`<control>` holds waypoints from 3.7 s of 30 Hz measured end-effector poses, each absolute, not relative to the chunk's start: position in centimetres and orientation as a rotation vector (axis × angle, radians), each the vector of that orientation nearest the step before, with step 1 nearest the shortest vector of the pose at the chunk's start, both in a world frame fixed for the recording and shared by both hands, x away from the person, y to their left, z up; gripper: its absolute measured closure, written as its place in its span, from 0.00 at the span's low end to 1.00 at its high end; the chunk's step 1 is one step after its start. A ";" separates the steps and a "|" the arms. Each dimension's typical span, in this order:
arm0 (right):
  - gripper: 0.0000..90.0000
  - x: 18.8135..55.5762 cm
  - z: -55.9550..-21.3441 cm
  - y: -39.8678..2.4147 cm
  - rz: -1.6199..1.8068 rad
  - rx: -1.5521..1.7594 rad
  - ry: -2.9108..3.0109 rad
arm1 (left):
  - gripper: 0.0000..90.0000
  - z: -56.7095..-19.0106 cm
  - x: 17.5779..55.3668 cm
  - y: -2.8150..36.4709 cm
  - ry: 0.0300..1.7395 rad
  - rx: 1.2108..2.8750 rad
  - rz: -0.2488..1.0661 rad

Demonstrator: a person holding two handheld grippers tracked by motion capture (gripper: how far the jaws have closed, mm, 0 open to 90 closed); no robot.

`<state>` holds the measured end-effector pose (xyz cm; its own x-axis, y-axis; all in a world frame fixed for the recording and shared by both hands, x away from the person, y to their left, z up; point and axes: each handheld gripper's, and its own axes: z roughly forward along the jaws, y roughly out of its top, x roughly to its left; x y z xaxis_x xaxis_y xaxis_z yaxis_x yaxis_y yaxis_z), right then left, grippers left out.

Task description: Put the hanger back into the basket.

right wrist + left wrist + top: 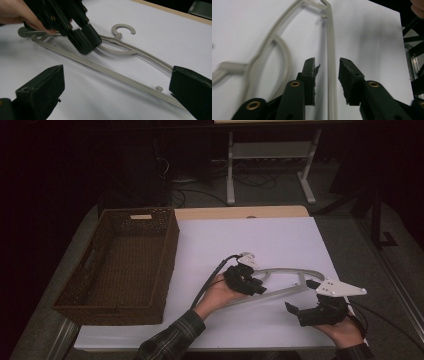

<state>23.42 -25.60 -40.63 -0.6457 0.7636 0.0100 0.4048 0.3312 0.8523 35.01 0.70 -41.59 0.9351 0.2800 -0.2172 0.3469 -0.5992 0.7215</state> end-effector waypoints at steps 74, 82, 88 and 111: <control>1.00 29.1 -44.6 -19.9 1.065 1.085 2.499 | 0.19 -42.1 34.5 10.9 0.718 2.128 0.175; 1.00 29.2 -44.9 -19.8 1.050 1.097 2.503 | 0.22 -42.4 35.5 9.9 0.696 2.144 0.168; 1.00 29.4 -45.0 -19.7 1.045 1.097 2.504 | 0.28 -43.3 37.2 8.4 0.674 2.182 0.102; 1.00 29.5 -45.3 -19.7 1.012 1.110 2.511 | 0.76 -44.0 38.4 6.8 0.600 2.225 -0.046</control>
